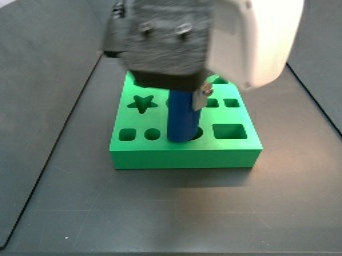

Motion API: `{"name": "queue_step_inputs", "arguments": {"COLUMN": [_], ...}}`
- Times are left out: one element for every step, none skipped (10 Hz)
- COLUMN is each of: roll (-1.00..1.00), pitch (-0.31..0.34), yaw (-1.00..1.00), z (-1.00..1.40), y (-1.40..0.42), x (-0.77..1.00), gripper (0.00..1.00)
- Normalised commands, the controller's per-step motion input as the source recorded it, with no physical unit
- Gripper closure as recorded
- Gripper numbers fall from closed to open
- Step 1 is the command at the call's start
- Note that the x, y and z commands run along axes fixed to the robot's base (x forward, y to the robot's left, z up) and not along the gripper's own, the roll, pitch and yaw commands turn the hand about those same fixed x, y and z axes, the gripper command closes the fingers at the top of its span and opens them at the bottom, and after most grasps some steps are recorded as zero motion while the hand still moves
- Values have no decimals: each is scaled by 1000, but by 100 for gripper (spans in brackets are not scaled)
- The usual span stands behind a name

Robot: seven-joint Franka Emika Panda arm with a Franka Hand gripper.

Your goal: Insert the oval object.

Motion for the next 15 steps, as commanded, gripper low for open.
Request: {"name": "queue_step_inputs", "arguments": {"roll": [16,27,33,43,59,123,224,236,323,364,359,261,83,0,-231], "pitch": [0,0,0,0,0,0,0,0,0,-4,-9,-40,-77,-114,-170], "yaw": [-1000,-1000,-1000,-991,-974,-917,-791,-649,-520,-514,-563,-471,0,0,-9], "z": [-200,-163,-149,-149,-180,-197,-331,-520,-597,-583,-594,-606,-509,-571,-563], "y": [0,0,0,9,23,34,54,0,0,-26,-37,-37,0,0,0], "x": [0,0,6,20,34,89,206,346,123,63,129,154,0,-26,-94], "gripper": [100,100,100,100,100,100,100,100,100,100,100,100,100,100,100]}}
